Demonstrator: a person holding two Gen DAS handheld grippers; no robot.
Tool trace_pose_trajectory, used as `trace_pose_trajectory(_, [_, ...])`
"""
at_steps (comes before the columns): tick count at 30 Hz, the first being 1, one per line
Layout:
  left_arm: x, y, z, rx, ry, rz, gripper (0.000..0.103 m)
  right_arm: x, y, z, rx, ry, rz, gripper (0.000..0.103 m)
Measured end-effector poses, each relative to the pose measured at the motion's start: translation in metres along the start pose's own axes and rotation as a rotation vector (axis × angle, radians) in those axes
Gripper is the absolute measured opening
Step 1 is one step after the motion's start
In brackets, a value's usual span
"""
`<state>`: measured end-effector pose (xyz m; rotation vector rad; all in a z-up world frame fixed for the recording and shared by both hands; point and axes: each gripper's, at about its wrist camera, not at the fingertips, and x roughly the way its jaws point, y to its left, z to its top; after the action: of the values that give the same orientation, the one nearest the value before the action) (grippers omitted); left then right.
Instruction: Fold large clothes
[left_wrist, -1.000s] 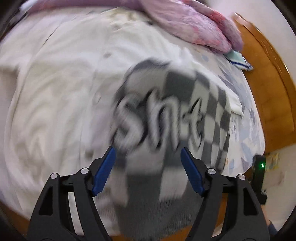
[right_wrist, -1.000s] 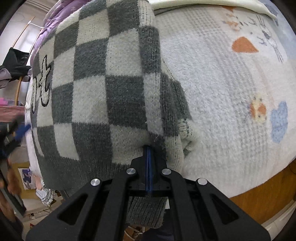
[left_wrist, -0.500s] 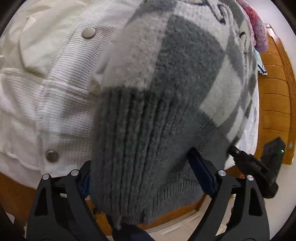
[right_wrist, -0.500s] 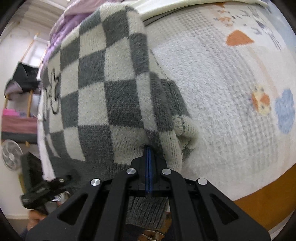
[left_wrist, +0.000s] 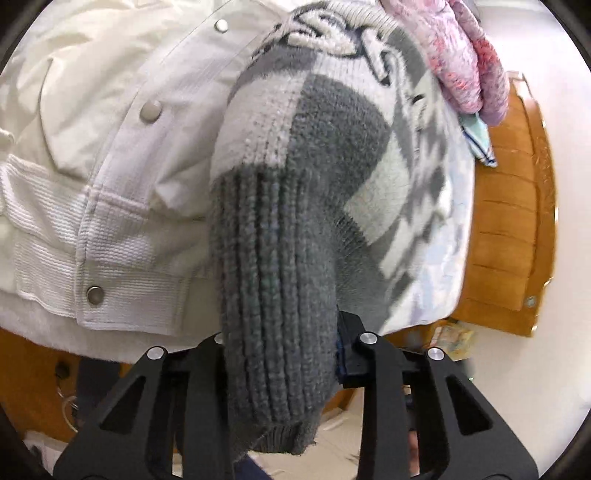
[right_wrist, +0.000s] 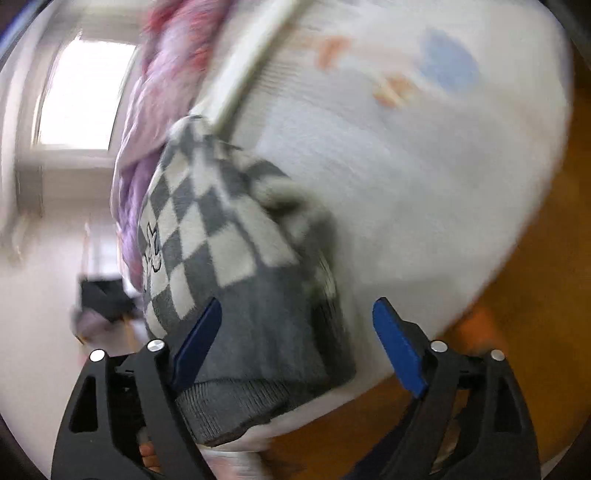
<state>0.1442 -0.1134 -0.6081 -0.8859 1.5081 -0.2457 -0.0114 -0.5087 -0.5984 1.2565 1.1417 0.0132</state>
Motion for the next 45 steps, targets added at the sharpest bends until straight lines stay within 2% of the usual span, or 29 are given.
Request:
trace_pose_trajectory(3, [-0.01,-0.012,0.007,-0.019,0.017,-0.043,0.029,0.006,-0.045,-0.016,0.303,0.032,0.158,0.082])
trace_pose_trajectory(5, [-0.015,-0.017,0.01,-0.018,0.029,-0.059,0.029,0.013,-0.064,-0.025,0.456,0.058,0.266,0.083])
trace_pose_trajectory(6, [-0.017,-0.02,0.011,-0.007,0.036,-0.061,0.029,0.016,-0.066,-0.031,0.492,0.063,0.294,0.083])
trace_pose_trajectory(8, [-0.023,-0.025,0.014,0.015,0.047,-0.056,0.029,0.022,-0.073,-0.037,0.535,0.074,0.341,0.085])
trace_pose_trajectory(9, [-0.024,-0.027,0.014,0.015,0.055,-0.058,0.029,0.024,-0.076,-0.041,0.554,0.073,0.33,0.085])
trace_pose_trajectory(14, [-0.022,-0.027,0.022,0.011,0.077,-0.049,0.029,0.032,-0.086,-0.068,0.679,0.053,0.41,0.087])
trace_pose_trajectory(17, [-0.018,-0.03,0.027,0.002,0.09,-0.061,0.029,0.041,-0.09,-0.091,0.755,0.047,0.499,0.089])
trace_pose_trajectory(18, [-0.018,-0.03,0.027,0.007,0.095,-0.063,0.029,0.046,-0.089,-0.098,0.781,0.036,0.555,0.089])
trace_pose_trajectory(20, [-0.018,-0.028,0.031,-0.001,0.106,-0.079,0.029,0.056,-0.087,-0.103,0.779,0.01,0.626,0.091])
trace_pose_trajectory(22, [-0.017,-0.029,0.035,0.001,0.117,-0.089,0.029,0.063,-0.086,-0.104,0.756,-0.006,0.66,0.091])
trace_pose_trajectory(23, [-0.018,-0.025,0.035,0.0,0.123,-0.094,0.029,0.066,-0.085,-0.1,0.728,-0.024,0.713,0.091])
trace_pose_trajectory(26, [-0.019,-0.02,0.034,0.012,0.141,-0.104,0.029,0.071,-0.076,-0.088,0.653,-0.042,0.772,0.091])
trace_pose_trajectory(28, [-0.018,-0.014,0.035,0.016,0.155,-0.11,0.029,0.072,-0.069,-0.079,0.619,-0.063,0.742,0.091])
trace_pose_trajectory(32, [-0.013,-0.003,0.034,0.023,0.183,-0.1,0.029,0.083,-0.055,-0.052,0.641,-0.095,0.659,0.091])
trace_pose_trajectory(33, [-0.013,-0.001,0.033,0.035,0.188,-0.094,0.03,0.084,-0.046,-0.047,0.62,-0.092,0.614,0.088])
trace_pose_trajectory(34, [-0.013,0.002,0.033,0.043,0.197,-0.085,0.031,0.084,-0.04,-0.047,0.59,-0.089,0.569,0.076])
trace_pose_trajectory(35, [-0.01,0.002,0.035,0.051,0.217,-0.077,0.035,0.08,-0.027,-0.042,0.514,-0.087,0.456,0.069])
trace_pose_trajectory(36, [-0.007,0.003,0.037,0.056,0.232,-0.071,0.038,0.074,-0.02,-0.038,0.466,-0.088,0.406,0.057])
trace_pose_trajectory(37, [-0.005,0.005,0.039,0.052,0.25,-0.064,0.049,0.067,-0.02,-0.038,0.432,-0.098,0.376,0.047])
trace_pose_trajectory(39, [-0.002,0.01,0.042,0.03,0.3,-0.068,0.062,0.056,-0.017,-0.038,0.414,-0.116,0.347,0.039])
trace_pose_trajectory(43, [-0.021,0.017,0.05,0.058,0.278,-0.053,0.078,0.034,-0.003,-0.036,0.328,-0.142,0.24,0.035])
trace_pose_trajectory(45, [-0.038,0.017,0.06,0.106,0.249,-0.039,0.078,0.024,-0.001,-0.032,0.297,-0.154,0.204,0.034])
